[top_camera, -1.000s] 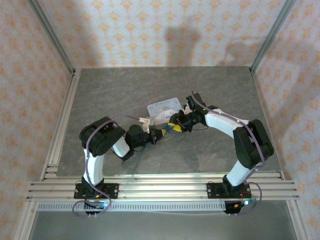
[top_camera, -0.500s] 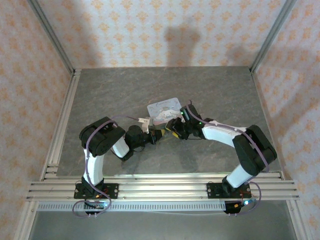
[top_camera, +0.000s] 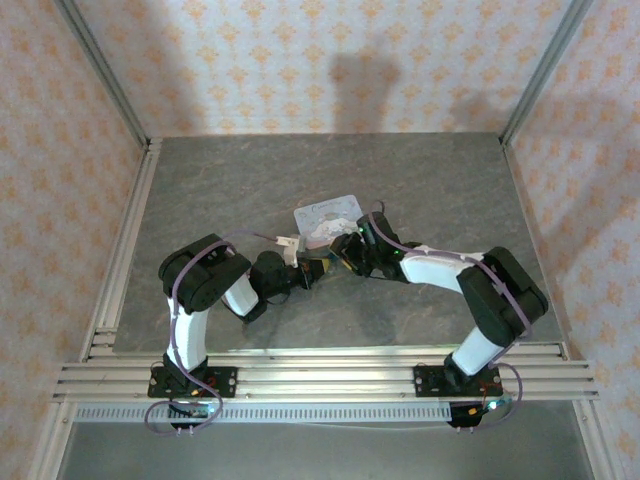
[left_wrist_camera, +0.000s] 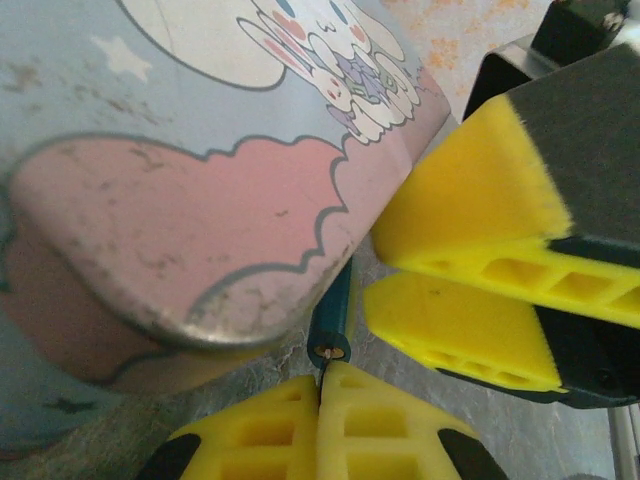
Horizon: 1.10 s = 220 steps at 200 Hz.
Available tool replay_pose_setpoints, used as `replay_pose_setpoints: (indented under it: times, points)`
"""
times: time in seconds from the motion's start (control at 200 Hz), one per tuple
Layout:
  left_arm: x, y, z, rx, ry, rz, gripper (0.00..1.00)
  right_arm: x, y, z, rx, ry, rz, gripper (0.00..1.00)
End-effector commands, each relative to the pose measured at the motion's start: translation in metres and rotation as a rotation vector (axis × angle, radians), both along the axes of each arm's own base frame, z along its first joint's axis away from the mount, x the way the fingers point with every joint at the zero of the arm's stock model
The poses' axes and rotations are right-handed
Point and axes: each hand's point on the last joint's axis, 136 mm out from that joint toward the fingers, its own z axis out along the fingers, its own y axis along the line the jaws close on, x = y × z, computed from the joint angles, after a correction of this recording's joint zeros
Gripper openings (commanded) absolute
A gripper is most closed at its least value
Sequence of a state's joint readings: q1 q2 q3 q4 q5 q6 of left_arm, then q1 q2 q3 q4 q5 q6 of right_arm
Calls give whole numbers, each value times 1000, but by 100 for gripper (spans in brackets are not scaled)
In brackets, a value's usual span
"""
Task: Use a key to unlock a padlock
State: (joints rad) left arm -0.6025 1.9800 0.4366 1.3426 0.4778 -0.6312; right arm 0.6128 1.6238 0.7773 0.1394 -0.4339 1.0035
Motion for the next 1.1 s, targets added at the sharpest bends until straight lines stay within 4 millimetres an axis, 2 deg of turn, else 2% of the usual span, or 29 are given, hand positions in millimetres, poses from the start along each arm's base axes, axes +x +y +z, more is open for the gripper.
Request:
replay_pose_setpoints:
  times: [0.0, 0.335, 0.571, 0.956, 1.096]
  points:
    - [-7, 3, -13, 31, 41, 12, 0, 5, 5, -2, 13, -12, -8, 48]
    - [-8, 2, -12, 19, 58, 7, 0, 2, 11, -20, 5, 25, 16, 47]
    - [-12, 1, -11, 7, 75, 1, 0, 2, 15, -24, -25, 8, 51, 47]
    - [-15, 4, -12, 40, 81, -4, 0, 2, 21, -24, -40, -8, 98, 32]
    - [-17, 6, -13, 49, 83, 1, 0, 0, 22, -27, -46, 1, 110, 13]
